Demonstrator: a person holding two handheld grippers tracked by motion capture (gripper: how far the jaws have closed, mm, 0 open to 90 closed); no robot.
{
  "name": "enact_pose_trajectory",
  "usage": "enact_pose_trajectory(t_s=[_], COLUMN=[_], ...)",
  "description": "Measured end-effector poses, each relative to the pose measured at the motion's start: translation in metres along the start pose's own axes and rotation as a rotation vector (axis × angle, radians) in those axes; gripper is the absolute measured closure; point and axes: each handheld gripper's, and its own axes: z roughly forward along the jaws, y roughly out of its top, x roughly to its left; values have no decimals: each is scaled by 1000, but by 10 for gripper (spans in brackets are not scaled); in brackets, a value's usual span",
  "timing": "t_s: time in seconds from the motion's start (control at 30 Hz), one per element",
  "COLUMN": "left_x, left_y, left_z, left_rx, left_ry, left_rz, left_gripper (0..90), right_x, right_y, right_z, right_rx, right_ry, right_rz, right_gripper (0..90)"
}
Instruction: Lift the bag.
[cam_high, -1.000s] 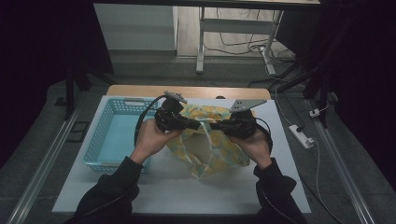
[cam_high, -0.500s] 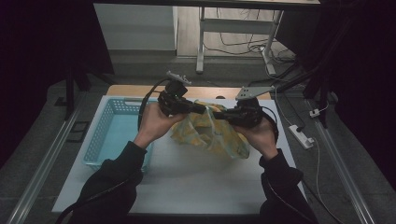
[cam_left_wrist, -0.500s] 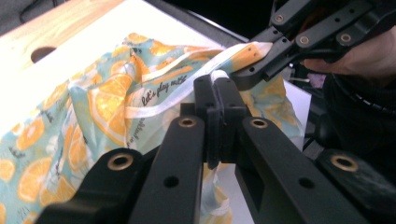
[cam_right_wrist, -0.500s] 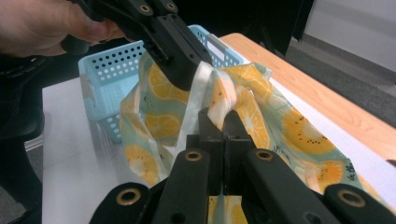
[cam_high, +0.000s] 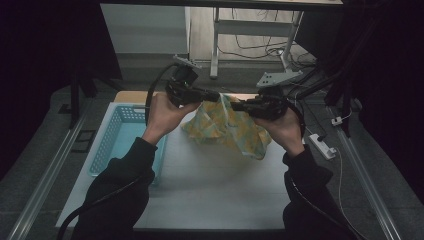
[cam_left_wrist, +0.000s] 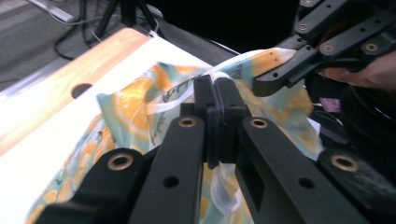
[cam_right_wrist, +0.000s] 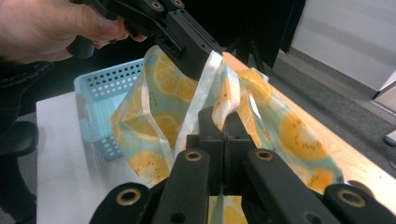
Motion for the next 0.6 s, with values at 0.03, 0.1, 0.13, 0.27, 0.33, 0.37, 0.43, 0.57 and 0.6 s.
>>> enact_pose_trajectory(t_s=[0.03, 0.1, 0.13, 0.27, 0.33, 0.37, 0.43, 0.57, 0.6], left_x=[0, 1, 1, 0, 0, 0, -1, 0, 0], left_y=[2, 6, 8, 17, 21, 23, 25, 26, 26], left_z=[-1, -4, -5, -10, -13, -14, -18, -26, -27], left_rx=[-8, -21, -28, -47, -53, -62, -84, -134, -138], left_ry=[7, 19, 24, 47, 60, 68, 84, 93, 93], left_rz=[-3, -3, -6, -6, -3, -3, -3, -13, -14], left_gripper=[893, 893, 893, 893, 893, 893, 893, 893, 893], right_x=[0, 0, -1, -3, -3, -3, -4, -2, -1], right_y=[3, 9, 12, 23, 27, 29, 33, 38, 39], right_z=[-1, -2, -2, -6, -7, -7, -9, -12, -12], right_rx=[1, 0, -3, -21, -24, -28, -35, -55, -57], right_ry=[-5, -15, -16, -28, -35, -42, -56, -83, -87], right_rz=[-4, -9, -11, -11, -11, -13, -13, -29, -34], right_gripper=[899, 899, 899, 899, 899, 900, 900, 900, 900])
